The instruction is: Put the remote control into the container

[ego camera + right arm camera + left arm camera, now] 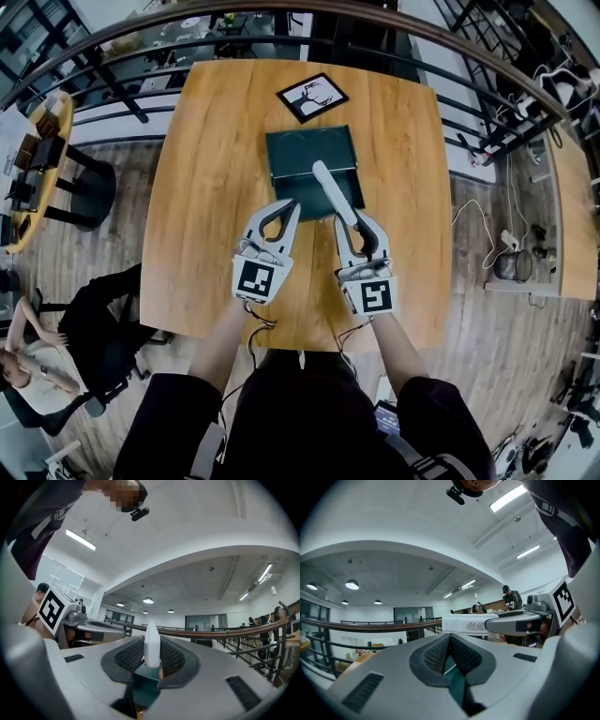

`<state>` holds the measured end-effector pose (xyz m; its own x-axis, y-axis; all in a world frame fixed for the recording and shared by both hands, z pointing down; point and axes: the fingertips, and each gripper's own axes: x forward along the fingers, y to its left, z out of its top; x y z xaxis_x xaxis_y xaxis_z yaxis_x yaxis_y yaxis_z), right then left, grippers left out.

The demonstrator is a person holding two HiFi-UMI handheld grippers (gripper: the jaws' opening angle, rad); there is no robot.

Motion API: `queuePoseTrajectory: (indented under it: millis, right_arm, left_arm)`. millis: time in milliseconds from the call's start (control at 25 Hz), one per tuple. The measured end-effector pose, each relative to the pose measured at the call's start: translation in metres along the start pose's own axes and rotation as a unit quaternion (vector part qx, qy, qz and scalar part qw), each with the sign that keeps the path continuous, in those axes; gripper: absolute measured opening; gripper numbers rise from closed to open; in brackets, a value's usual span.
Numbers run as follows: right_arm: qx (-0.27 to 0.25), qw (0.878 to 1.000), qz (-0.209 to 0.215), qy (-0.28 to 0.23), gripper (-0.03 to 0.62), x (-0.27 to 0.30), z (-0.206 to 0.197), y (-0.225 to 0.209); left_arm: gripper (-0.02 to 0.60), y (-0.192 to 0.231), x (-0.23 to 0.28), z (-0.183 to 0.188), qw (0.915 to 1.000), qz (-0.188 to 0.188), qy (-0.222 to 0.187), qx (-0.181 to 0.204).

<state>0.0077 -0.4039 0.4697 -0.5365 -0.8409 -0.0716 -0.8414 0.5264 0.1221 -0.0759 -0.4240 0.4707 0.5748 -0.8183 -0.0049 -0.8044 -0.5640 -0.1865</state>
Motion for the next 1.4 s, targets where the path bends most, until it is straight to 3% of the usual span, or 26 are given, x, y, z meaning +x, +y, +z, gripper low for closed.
queuePoseTrajectory:
  millis: [120,280,600,760,1040,1280,1400]
  right_arm:
    - [0.020,1.000,0.004,-0.015,0.110,0.015,-0.017,-0.003]
    - [0.025,0.999,0.023,0.003,0.110,0.025,-0.051,-0.004]
    - [-0.008,0.996,0.089,0.018,0.110,0.035,-0.077,-0.002]
    - [-0.100,0.979,0.161,0.081,0.110,0.036,-0.105,-0.001]
    - [-0.136,0.954,0.235,0.130,0.110,0.055,-0.141,-0.007]
    - [-0.187,0.918,0.312,0.157,0.110,0.078,-0.175,-0.004]
    - [-0.200,0.906,0.336,0.163,0.110,0.089,-0.190,-0.004]
  left_arm:
    - [0.011,-0.001,0.012,-0.036,0.9988,-0.002,0.041,-0.026]
    - [0.011,0.002,0.026,-0.070,0.9971,0.002,0.061,-0.045]
    - [0.011,0.004,0.041,-0.095,0.9950,0.010,0.085,-0.052]
    - [0.011,0.005,0.043,-0.104,0.9939,0.015,0.093,-0.057]
    - [0.011,0.007,0.048,-0.122,0.9910,0.020,0.116,-0.064]
    - [0.011,0.006,0.048,-0.138,0.9883,0.025,0.130,-0.075]
    - [0.011,0.006,0.047,-0.144,0.9871,0.031,0.135,-0.079]
